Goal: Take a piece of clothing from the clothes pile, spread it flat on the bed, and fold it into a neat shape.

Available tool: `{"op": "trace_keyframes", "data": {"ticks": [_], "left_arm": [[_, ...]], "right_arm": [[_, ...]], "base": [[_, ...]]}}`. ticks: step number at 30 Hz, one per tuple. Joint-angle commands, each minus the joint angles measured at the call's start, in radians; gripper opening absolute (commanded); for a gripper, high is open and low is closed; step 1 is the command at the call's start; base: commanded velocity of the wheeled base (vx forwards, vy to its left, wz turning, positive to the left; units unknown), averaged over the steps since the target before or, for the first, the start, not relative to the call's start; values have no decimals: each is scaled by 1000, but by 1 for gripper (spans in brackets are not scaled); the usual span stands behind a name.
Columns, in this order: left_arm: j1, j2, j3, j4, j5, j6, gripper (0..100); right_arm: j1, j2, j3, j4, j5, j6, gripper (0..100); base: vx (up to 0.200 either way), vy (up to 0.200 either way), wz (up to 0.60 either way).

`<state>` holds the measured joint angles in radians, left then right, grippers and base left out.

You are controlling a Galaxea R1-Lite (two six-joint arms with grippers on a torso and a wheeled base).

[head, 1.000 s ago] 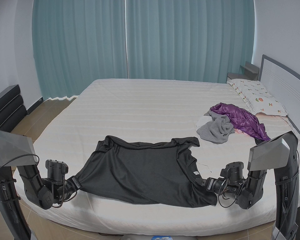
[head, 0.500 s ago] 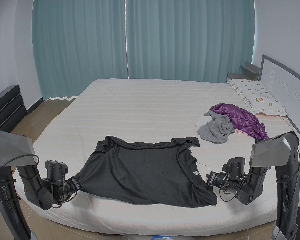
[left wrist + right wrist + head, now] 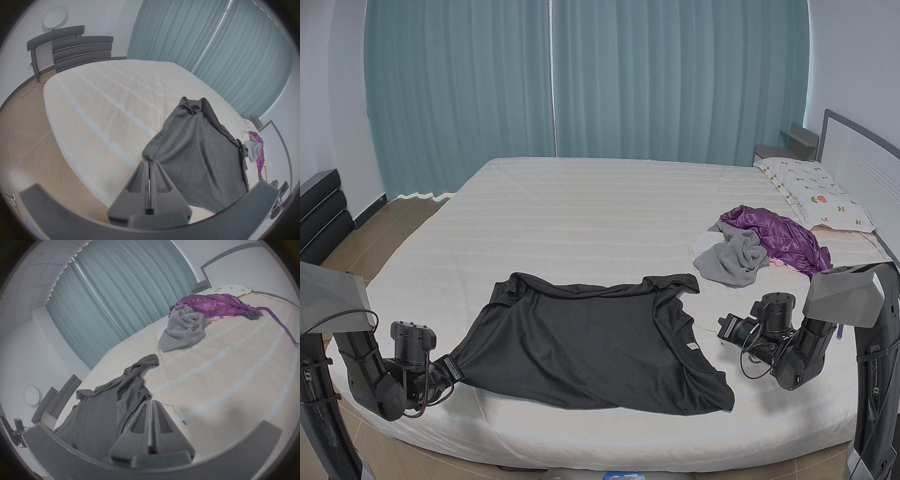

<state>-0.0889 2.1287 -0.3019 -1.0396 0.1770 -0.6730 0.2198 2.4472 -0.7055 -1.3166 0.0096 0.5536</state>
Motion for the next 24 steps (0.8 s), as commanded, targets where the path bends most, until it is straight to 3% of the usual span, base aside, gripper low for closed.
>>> {"op": "trace_keyframes", "data": {"ticks": [1,2,3,15,24], "left_arm": [[0,2,1,0,-1,0,0],[0,2,1,0,1,1,0],[0,2,1,0,-1,1,0],[-2,-1,1,0,1,1,0],[-2,-6,3,0,1,1,0]], "right_arm": [[1,15,-22,0,-3,0,0],[3,15,-3,0,3,-1,0],[4,13,5,-1,6,-1,100],[3,-90,247,-12,207,-11,100],[10,-71,336,-15,267,-67,100]], "base": [[0,0,0],[0,0,0],[0,0,0],[0,0,0],[0,0,0]]}}
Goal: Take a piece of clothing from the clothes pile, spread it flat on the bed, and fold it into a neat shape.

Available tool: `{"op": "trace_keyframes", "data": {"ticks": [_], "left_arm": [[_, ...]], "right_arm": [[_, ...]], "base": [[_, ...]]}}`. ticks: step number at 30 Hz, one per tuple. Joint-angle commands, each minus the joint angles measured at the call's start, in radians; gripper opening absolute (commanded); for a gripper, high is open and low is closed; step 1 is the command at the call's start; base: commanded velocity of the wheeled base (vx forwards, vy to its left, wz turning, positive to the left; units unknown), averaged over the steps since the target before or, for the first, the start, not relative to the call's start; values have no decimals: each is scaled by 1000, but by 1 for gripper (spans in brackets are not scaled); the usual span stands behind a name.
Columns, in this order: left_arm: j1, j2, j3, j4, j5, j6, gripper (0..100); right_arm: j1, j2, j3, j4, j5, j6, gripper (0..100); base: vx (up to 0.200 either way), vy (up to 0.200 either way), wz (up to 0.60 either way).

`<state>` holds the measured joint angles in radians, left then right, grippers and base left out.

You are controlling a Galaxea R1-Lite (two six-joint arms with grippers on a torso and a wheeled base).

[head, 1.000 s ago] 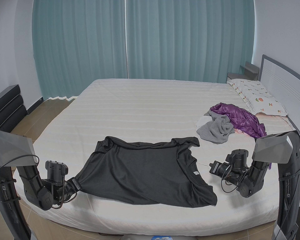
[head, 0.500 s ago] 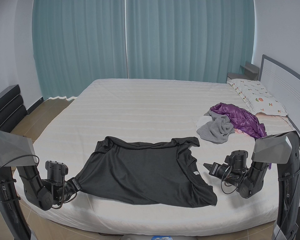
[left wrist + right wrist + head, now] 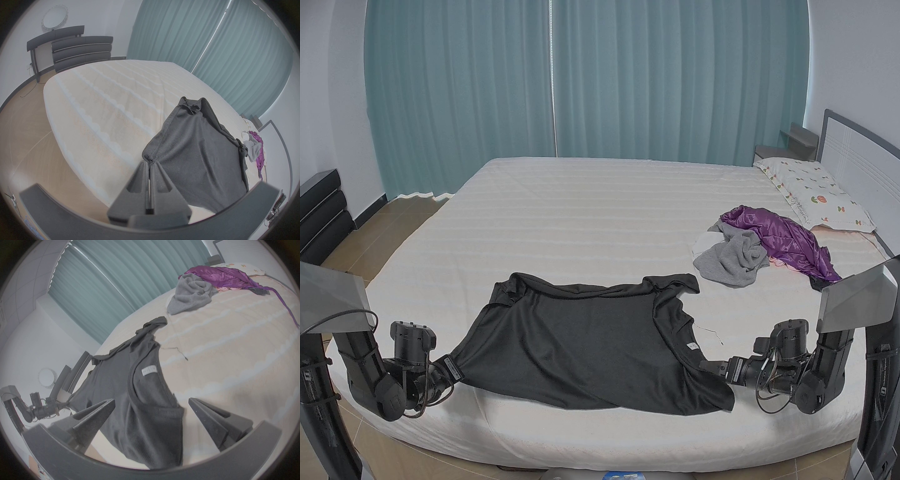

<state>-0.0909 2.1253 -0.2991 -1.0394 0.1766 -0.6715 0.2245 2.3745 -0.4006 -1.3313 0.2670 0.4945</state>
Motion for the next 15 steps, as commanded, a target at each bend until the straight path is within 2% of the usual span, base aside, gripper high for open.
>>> {"op": "trace_keyframes", "data": {"ticks": [1,2,3,15], "left_arm": [[0,-2,0,-1,0,0,0],[0,-2,0,-1,0,0,0],[-1,-2,0,-1,0,0,0],[0,-2,0,-1,1,0,0]], "right_arm": [[9,5,34,1,12,-14,100],[12,9,34,7,12,-20,100],[15,15,34,11,12,-22,0],[10,26,-23,0,4,-30,0]], "base": [[0,0,0],[0,0,0],[0,0,0],[0,0,0]]}}
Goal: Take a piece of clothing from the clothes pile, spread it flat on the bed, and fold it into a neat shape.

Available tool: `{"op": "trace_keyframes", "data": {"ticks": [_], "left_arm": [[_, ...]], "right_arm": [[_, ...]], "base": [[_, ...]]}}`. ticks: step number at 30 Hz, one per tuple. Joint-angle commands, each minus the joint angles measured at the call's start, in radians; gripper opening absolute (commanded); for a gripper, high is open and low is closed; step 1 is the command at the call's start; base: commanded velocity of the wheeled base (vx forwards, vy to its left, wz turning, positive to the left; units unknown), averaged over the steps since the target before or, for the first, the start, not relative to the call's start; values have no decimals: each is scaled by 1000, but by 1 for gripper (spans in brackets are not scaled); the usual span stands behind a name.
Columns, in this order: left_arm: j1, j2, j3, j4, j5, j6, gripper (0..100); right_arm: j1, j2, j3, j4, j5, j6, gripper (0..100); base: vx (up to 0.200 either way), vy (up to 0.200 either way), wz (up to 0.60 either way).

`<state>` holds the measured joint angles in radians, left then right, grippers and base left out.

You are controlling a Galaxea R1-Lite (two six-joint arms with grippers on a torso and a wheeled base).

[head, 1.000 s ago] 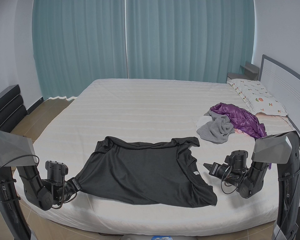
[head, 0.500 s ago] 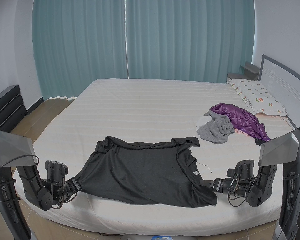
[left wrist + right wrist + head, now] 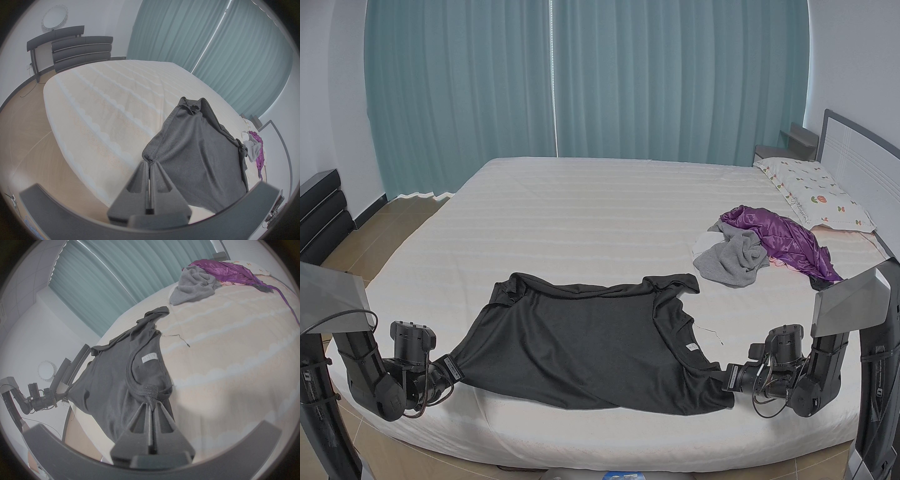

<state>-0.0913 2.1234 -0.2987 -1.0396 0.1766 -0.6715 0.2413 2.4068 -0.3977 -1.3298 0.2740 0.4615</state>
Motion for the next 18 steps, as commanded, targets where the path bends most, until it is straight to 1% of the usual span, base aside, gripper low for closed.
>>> {"op": "trace_keyframes", "data": {"ticks": [1,5,7,12,18], "left_arm": [[1,0,0,0,0,0,0],[1,0,0,-4,0,0,0],[1,1,0,-4,0,0,0],[1,3,-2,-8,0,0,0],[-1,6,-3,-10,0,-2,0]], "right_arm": [[-10,-12,-33,-2,-3,5,0],[-23,-28,-90,-3,-10,13,0],[-23,-28,-128,-3,-32,20,0],[-16,-2,-257,12,-131,46,0],[6,75,-395,15,-239,46,0]], "base": [[0,0,0],[0,0,0],[0,0,0],[0,0,0],[0,0,0]]}}
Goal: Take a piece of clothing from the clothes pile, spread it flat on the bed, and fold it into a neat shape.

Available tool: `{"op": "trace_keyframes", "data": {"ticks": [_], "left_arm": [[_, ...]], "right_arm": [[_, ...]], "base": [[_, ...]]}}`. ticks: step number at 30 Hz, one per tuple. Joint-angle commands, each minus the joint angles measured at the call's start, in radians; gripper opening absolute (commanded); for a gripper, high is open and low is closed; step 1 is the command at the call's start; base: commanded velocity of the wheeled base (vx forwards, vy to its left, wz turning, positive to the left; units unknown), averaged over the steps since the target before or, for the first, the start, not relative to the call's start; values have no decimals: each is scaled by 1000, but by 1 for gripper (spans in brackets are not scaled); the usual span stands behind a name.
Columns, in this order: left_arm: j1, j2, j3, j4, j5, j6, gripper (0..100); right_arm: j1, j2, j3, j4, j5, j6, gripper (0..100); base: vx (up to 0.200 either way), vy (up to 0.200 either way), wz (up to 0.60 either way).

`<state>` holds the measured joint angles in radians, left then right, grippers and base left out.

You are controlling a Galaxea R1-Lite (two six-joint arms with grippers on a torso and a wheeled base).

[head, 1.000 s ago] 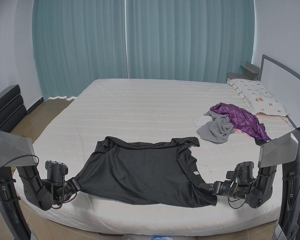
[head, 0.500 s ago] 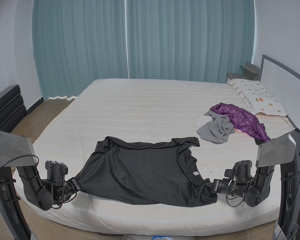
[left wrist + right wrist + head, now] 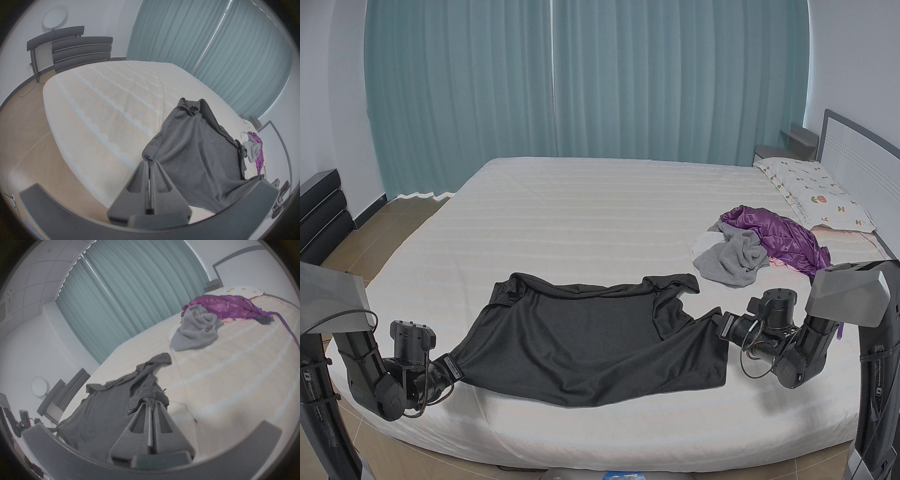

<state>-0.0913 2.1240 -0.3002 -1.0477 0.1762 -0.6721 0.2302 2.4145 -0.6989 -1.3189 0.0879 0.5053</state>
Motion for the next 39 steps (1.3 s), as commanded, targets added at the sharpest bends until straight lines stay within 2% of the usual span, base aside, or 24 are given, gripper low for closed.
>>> {"op": "trace_keyframes", "data": {"ticks": [1,4,11,12,17,18,25,28,29,31,39], "left_arm": [[-1,5,0,-2,0,-1,0],[-2,7,-2,-2,0,-3,0],[-2,7,-2,-2,-1,-4,0],[-4,8,-2,-2,-1,-4,0],[-4,8,-2,-2,-4,-6,0],[-4,8,-2,-2,-4,-6,0],[-4,8,-2,-2,-6,-6,0],[-4,8,-2,-2,-6,-7,0],[-4,7,0,-2,-4,-7,0],[-4,7,0,-2,-4,-7,0],[-12,-3,1,-2,-4,-7,0]], "right_arm": [[18,78,-108,4,-63,2,0],[29,127,-194,15,-126,2,0],[31,196,-326,24,-208,2,0],[31,216,-373,24,-241,2,0],[37,267,-447,23,-269,1,0],[38,275,-453,23,-269,1,100],[35,219,-392,10,-246,12,100],[27,147,-300,12,-195,18,100],[26,89,-223,12,-138,25,100],[26,35,-139,12,-91,29,100],[49,-54,118,17,-11,29,100]], "base": [[0,0,0],[0,0,0],[0,0,0],[0,0,0],[0,0,0],[0,0,0],[0,0,0],[0,0,0],[0,0,0],[0,0,0],[0,0,0]]}}
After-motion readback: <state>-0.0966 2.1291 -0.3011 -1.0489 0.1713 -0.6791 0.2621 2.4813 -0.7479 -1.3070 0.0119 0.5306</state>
